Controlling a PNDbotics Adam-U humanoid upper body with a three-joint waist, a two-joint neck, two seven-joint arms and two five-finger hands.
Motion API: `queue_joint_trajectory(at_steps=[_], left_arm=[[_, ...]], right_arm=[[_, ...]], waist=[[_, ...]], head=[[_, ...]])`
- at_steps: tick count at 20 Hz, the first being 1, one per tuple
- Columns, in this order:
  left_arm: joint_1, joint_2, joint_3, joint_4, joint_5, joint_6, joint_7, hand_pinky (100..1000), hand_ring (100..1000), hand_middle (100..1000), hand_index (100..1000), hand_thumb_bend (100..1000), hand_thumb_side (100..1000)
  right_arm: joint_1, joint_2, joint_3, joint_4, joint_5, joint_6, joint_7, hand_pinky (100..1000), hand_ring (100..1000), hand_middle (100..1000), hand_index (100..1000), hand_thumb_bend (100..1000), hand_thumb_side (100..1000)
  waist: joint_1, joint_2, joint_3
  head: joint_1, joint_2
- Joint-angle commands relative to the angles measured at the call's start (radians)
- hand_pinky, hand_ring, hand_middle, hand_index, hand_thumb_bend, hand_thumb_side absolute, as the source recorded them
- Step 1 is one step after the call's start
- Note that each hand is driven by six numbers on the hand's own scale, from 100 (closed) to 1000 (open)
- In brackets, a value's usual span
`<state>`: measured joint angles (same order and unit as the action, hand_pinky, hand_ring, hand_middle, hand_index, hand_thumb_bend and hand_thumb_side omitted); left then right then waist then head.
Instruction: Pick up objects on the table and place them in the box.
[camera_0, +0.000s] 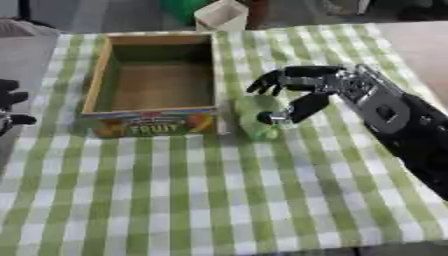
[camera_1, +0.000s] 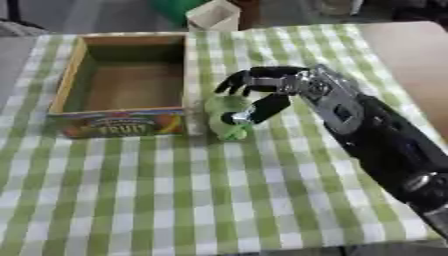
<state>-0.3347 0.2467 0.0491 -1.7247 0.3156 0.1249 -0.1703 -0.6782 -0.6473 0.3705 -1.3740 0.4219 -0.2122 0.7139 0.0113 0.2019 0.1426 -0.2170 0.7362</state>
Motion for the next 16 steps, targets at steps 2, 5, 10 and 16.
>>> queue_joint_trajectory(at_steps=[2, 5, 10, 16], left_arm=[[-0.007, 0.019, 0.000, -0.015, -0.003, -0.001, -0.002, 602, 789, 733, 721, 196, 218], [-0.006, 0.018, 0.000, -0.015, -0.003, -0.001, -0.003, 603, 789, 733, 721, 196, 219], [-0.007, 0.018, 0.000, -0.015, -0.003, -0.001, -0.003, 603, 789, 733, 721, 197, 219], [-0.008, 0.018, 0.000, -0.015, -0.003, -0.001, -0.002, 603, 789, 733, 721, 195, 218]], right_arm=[[-0.022, -0.006, -0.011, 0.023, 0.088, -0.005, 0.041, 816, 925, 939, 963, 401, 754], [-0.025, 0.005, -0.018, 0.059, 0.148, -0.003, 0.036, 822, 932, 945, 967, 445, 769], [-0.024, 0.017, -0.018, 0.100, 0.218, -0.022, 0.041, 814, 918, 937, 967, 463, 717], [-0.024, 0.023, -0.026, 0.096, 0.264, -0.034, -0.027, 586, 638, 682, 856, 266, 307]], waist=[[0.003, -0.018, 0.000], [0.003, -0.018, 0.000], [0.002, -0.017, 0.000], [0.002, -0.018, 0.001]], head=[[-0.004, 0.003], [-0.004, 0.004], [-0.003, 0.003], [-0.003, 0.003]])
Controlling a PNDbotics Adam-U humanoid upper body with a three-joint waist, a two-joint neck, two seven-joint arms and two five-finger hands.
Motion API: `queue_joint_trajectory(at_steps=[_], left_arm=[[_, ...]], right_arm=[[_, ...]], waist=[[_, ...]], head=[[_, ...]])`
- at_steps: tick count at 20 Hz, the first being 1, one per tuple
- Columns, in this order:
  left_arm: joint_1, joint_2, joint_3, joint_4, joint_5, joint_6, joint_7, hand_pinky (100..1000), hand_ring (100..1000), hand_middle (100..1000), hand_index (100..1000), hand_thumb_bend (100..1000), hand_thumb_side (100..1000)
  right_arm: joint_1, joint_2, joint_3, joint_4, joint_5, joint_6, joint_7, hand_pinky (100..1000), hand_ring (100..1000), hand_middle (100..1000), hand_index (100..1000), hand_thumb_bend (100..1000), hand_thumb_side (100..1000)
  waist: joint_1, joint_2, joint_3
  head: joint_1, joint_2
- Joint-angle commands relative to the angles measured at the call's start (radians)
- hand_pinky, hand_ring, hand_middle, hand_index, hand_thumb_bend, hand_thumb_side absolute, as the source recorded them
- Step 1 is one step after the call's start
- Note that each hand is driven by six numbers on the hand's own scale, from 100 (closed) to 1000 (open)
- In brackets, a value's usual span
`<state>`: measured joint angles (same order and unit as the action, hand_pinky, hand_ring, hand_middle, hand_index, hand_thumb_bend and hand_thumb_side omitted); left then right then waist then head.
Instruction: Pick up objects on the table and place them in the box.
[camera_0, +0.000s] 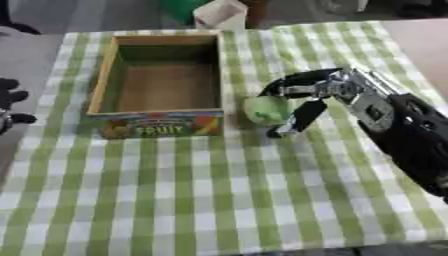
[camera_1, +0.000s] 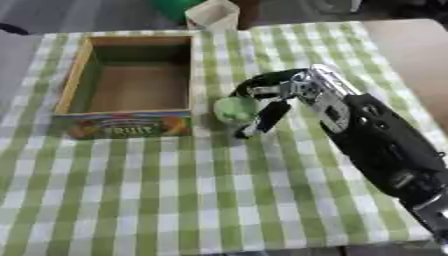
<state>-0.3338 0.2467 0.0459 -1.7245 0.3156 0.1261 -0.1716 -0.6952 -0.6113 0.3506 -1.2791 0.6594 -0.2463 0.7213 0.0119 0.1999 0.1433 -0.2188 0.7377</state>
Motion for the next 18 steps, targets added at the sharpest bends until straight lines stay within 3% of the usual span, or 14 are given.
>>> queue_joint_trajectory(at_steps=[1, 4, 6, 9, 13, 18], left_arm=[[-0.009, 0.018, 0.004, -0.015, -0.003, -0.002, 0.000, 603, 789, 733, 721, 195, 219], [-0.009, 0.018, 0.003, -0.015, -0.002, -0.002, 0.000, 603, 789, 733, 721, 194, 219], [-0.009, 0.019, 0.003, -0.015, -0.002, -0.002, 0.000, 603, 789, 733, 721, 195, 218], [-0.010, 0.019, 0.003, -0.016, -0.002, -0.002, 0.000, 602, 788, 733, 721, 195, 219], [-0.010, 0.019, 0.004, -0.016, -0.002, -0.002, 0.001, 603, 788, 732, 721, 195, 218], [-0.010, 0.019, 0.004, -0.017, -0.001, -0.001, 0.002, 602, 788, 732, 721, 194, 218]], right_arm=[[-0.008, -0.013, -0.008, -0.002, 0.035, 0.006, -0.067, 535, 577, 615, 813, 220, 305], [-0.009, -0.012, -0.013, -0.010, 0.055, 0.024, -0.198, 406, 432, 457, 628, 100, 267], [-0.009, -0.011, -0.014, -0.014, 0.060, 0.032, -0.296, 315, 324, 333, 480, 100, 220], [-0.010, -0.011, -0.017, -0.017, 0.052, 0.040, -0.439, 217, 185, 195, 327, 100, 175], [-0.013, -0.012, -0.023, -0.021, -0.002, 0.059, -0.602, 206, 121, 125, 253, 100, 154], [-0.041, -0.022, -0.035, -0.074, -0.070, 0.074, -0.657, 208, 119, 113, 243, 100, 132]], waist=[[0.001, -0.016, 0.001], [0.002, -0.017, 0.002], [0.001, -0.017, 0.002], [0.000, -0.017, 0.001], [-0.002, -0.016, 0.000], [-0.003, -0.019, 0.000]], head=[[-0.001, 0.001], [-0.001, 0.001], [-0.002, 0.000], [-0.001, -0.001], [0.000, -0.004], [0.000, -0.003]])
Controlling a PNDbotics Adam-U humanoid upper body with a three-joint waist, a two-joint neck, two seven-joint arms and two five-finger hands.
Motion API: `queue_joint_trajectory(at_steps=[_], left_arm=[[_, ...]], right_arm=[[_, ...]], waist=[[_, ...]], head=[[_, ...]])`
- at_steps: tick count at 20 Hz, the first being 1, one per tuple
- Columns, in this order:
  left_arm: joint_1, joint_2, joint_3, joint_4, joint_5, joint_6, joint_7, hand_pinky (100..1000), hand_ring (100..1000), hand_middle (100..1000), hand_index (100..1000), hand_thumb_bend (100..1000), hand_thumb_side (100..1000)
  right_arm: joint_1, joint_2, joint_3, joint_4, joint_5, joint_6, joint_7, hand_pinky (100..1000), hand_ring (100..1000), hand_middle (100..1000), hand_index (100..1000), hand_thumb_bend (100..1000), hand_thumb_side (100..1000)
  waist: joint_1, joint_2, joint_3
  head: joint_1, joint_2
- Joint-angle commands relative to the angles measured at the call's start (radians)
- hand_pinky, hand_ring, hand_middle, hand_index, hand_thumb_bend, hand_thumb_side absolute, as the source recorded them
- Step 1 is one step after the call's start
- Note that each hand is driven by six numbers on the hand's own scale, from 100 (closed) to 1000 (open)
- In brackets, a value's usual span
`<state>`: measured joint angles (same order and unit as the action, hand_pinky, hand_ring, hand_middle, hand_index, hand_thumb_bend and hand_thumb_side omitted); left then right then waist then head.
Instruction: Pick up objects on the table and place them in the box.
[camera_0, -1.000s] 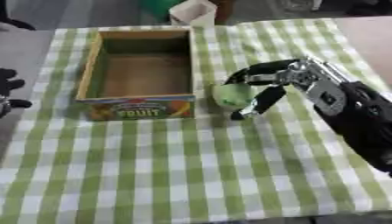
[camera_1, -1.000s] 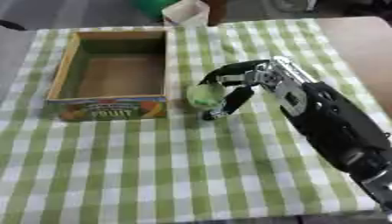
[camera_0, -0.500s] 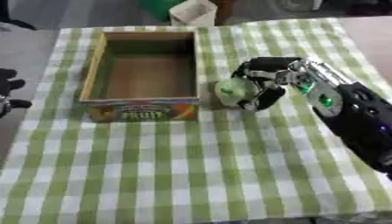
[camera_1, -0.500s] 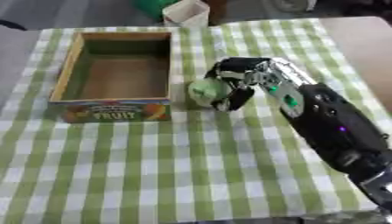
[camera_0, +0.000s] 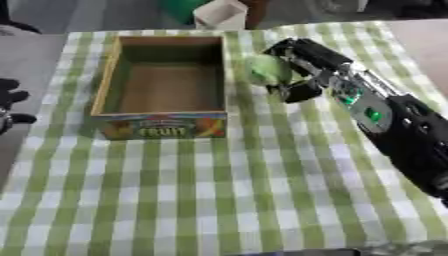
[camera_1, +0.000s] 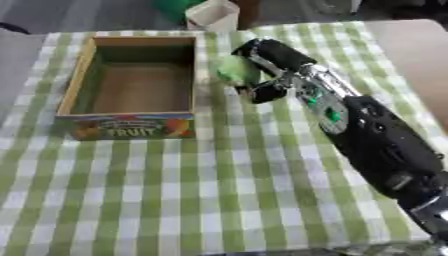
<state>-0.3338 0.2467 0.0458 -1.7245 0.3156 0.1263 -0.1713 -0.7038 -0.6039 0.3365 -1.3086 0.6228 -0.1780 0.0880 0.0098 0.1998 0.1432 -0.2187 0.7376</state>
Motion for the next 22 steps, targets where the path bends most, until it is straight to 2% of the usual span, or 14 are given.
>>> queue_joint_trajectory(at_steps=[1, 3, 4, 5, 13, 19, 22], left_arm=[[-0.009, 0.020, 0.003, -0.017, -0.001, -0.001, 0.001, 602, 788, 732, 721, 194, 217], [-0.007, 0.020, 0.002, -0.016, -0.001, -0.001, 0.000, 603, 788, 732, 721, 194, 217], [-0.007, 0.019, 0.001, -0.016, -0.001, -0.001, -0.001, 603, 788, 732, 720, 203, 218], [-0.006, 0.019, 0.000, -0.016, -0.001, -0.001, -0.002, 603, 788, 732, 720, 194, 216], [-0.009, 0.012, -0.012, -0.015, 0.002, 0.001, -0.013, 602, 788, 732, 720, 193, 212], [-0.022, 0.001, -0.025, -0.016, 0.005, 0.005, -0.025, 602, 788, 732, 720, 194, 213], [-0.030, -0.004, -0.030, -0.017, 0.006, 0.006, -0.031, 602, 787, 732, 720, 194, 212]], right_arm=[[-0.045, -0.030, -0.024, -0.056, -0.040, 0.008, -0.025, 209, 120, 113, 243, 100, 130], [-0.074, -0.025, -0.031, -0.068, -0.047, 0.013, -0.024, 210, 121, 114, 244, 100, 121], [-0.090, -0.019, -0.033, -0.067, -0.046, 0.014, -0.023, 211, 123, 117, 246, 100, 204], [-0.106, -0.010, -0.035, -0.060, -0.043, 0.016, -0.021, 211, 123, 116, 246, 100, 114], [-0.228, 0.119, -0.033, 0.104, 0.019, -0.018, 0.001, 222, 137, 129, 260, 100, 122], [-0.276, 0.212, -0.046, 0.229, 0.074, -0.063, 0.010, 247, 164, 153, 288, 100, 136], [-0.288, 0.255, -0.055, 0.288, 0.099, -0.074, 0.015, 292, 214, 200, 335, 100, 149]], waist=[[-0.001, -0.020, 0.000], [-0.001, -0.023, 0.001], [-0.001, -0.025, 0.002], [-0.001, -0.027, 0.004], [0.006, -0.035, 0.030], [0.008, -0.028, 0.064], [0.009, -0.023, 0.081]], head=[[-0.001, -0.001], [-0.003, 0.002], [-0.004, 0.003], [-0.005, 0.004], [-0.025, 0.008], [-0.057, -0.005], [-0.075, -0.011]])
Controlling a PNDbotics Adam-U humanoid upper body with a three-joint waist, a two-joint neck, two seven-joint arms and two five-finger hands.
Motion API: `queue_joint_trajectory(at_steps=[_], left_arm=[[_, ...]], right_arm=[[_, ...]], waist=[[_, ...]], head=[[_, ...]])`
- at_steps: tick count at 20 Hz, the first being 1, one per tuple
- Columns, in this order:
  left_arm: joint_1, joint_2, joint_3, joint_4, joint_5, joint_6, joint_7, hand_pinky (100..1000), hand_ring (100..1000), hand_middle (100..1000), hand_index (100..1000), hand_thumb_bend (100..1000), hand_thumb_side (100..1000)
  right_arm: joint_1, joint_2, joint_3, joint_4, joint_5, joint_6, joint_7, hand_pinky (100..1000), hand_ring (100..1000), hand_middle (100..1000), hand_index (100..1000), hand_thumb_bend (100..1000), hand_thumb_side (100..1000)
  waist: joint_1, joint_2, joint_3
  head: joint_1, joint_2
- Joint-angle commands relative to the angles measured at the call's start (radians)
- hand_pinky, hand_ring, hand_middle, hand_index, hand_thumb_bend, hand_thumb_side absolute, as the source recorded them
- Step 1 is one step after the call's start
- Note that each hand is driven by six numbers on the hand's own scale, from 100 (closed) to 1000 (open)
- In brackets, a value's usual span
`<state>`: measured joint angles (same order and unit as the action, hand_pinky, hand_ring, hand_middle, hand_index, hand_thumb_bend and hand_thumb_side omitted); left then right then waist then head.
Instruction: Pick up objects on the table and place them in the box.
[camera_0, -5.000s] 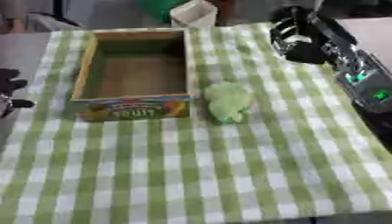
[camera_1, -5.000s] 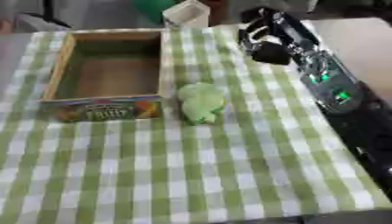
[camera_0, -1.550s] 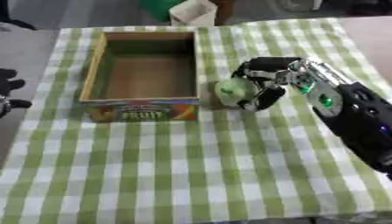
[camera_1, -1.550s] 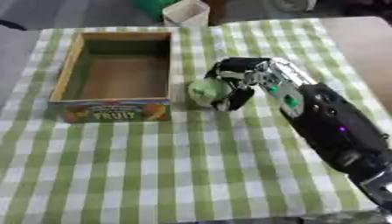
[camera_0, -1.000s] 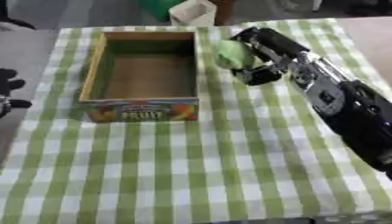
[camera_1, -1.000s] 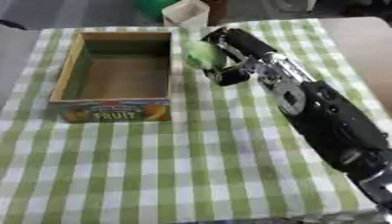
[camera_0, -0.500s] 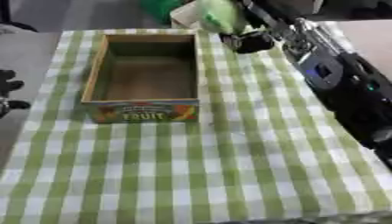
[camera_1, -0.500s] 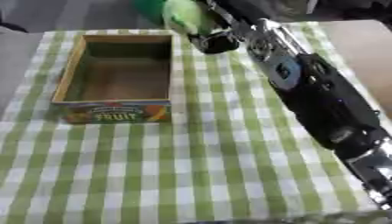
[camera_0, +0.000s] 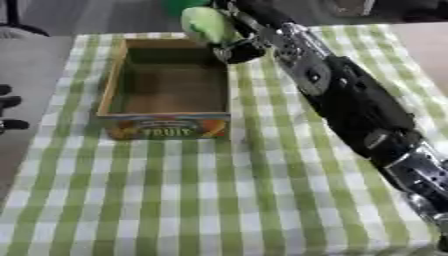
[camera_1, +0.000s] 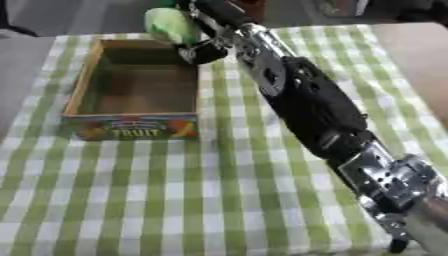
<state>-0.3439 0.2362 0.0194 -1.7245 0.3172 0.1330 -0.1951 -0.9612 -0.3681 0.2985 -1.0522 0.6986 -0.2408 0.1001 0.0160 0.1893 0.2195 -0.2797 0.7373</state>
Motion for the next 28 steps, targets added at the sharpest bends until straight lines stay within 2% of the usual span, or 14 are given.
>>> queue_joint_trajectory(at_steps=[1, 4, 5, 6, 7, 8, 9, 10, 11, 12, 15, 19, 28], left_arm=[[-0.022, 0.006, -0.005, -0.018, 0.004, -0.001, -0.009, 602, 787, 732, 720, 194, 211], [-0.025, 0.004, -0.007, -0.018, 0.004, 0.000, -0.011, 602, 787, 732, 720, 194, 212], [-0.025, 0.004, -0.007, -0.018, 0.004, 0.000, -0.011, 602, 787, 732, 720, 195, 213], [-0.026, 0.002, -0.008, -0.018, 0.005, 0.001, -0.012, 602, 787, 732, 720, 196, 213], [-0.027, 0.002, -0.008, -0.018, 0.005, 0.001, -0.012, 602, 787, 732, 720, 197, 213], [-0.027, 0.002, -0.008, -0.018, 0.005, 0.001, -0.012, 602, 787, 732, 720, 197, 213], [-0.027, 0.002, -0.007, -0.018, 0.005, 0.001, -0.012, 602, 787, 731, 719, 198, 214], [-0.027, 0.002, -0.007, -0.018, 0.004, 0.001, -0.012, 602, 787, 731, 719, 198, 214], [-0.027, 0.002, -0.007, -0.018, 0.004, 0.001, -0.011, 603, 787, 731, 719, 199, 214], [-0.027, 0.001, -0.006, -0.018, 0.004, 0.002, -0.011, 603, 787, 731, 719, 200, 215], [-0.028, 0.002, -0.004, -0.018, 0.004, 0.002, -0.010, 603, 787, 731, 719, 199, 214], [-0.027, 0.004, -0.003, -0.019, 0.004, 0.001, -0.008, 603, 786, 731, 719, 199, 213], [-0.025, 0.006, 0.000, -0.019, 0.004, -0.001, -0.006, 603, 786, 731, 719, 199, 212]], right_arm=[[-0.033, 0.034, -0.021, 0.052, 0.033, -0.014, 0.006, 308, 229, 213, 348, 100, 154], [-0.039, 0.060, -0.029, 0.093, 0.059, -0.023, 0.010, 322, 245, 228, 364, 100, 156], [-0.040, 0.064, -0.031, 0.100, 0.064, -0.026, 0.011, 388, 313, 306, 434, 100, 170], [-0.040, 0.076, -0.027, 0.111, 0.074, -0.027, 0.021, 494, 447, 477, 606, 100, 181], [-0.041, 0.085, -0.025, 0.117, 0.086, -0.029, 0.032, 528, 495, 530, 673, 100, 179], [-0.042, 0.090, -0.025, 0.120, 0.095, -0.031, 0.041, 528, 495, 530, 673, 100, 179], [-0.043, 0.092, -0.023, 0.119, 0.102, -0.034, 0.052, 643, 635, 677, 797, 100, 229], [-0.043, 0.092, -0.023, 0.115, 0.107, -0.037, 0.062, 667, 666, 705, 815, 105, 254], [-0.044, 0.090, -0.022, 0.107, 0.114, -0.040, 0.069, 743, 755, 787, 865, 149, 339], [-0.044, 0.088, -0.023, 0.098, 0.114, -0.043, 0.076, 802, 810, 837, 891, 178, 379], [-0.043, 0.078, -0.024, 0.072, 0.099, -0.047, 0.096, 887, 884, 908, 926, 227, 445], [-0.042, 0.062, -0.025, 0.038, 0.079, -0.046, 0.114, 948, 931, 949, 950, 290, 466], [-0.040, 0.037, -0.029, -0.011, 0.051, -0.021, 0.104, 967, 942, 969, 955, 303, 480]], waist=[[0.003, -0.011, 0.010], [0.003, -0.008, 0.017], [0.003, -0.007, 0.018], [0.002, -0.006, 0.022], [0.001, -0.005, 0.023], [0.000, -0.005, 0.024], [-0.001, -0.004, 0.024], [-0.002, -0.004, 0.024], [-0.003, -0.004, 0.023], [-0.004, -0.003, 0.022], [-0.006, -0.002, 0.017], [-0.005, -0.003, 0.011], [-0.001, -0.004, 0.000]], head=[[-0.019, -0.013], [-0.026, -0.016], [-0.027, -0.016], [-0.028, -0.017], [-0.029, -0.017], [-0.029, -0.016], [-0.028, -0.017], [-0.027, -0.017], [-0.026, -0.018], [-0.024, -0.019], [-0.021, -0.021], [-0.018, -0.024], [-0.014, -0.030]])
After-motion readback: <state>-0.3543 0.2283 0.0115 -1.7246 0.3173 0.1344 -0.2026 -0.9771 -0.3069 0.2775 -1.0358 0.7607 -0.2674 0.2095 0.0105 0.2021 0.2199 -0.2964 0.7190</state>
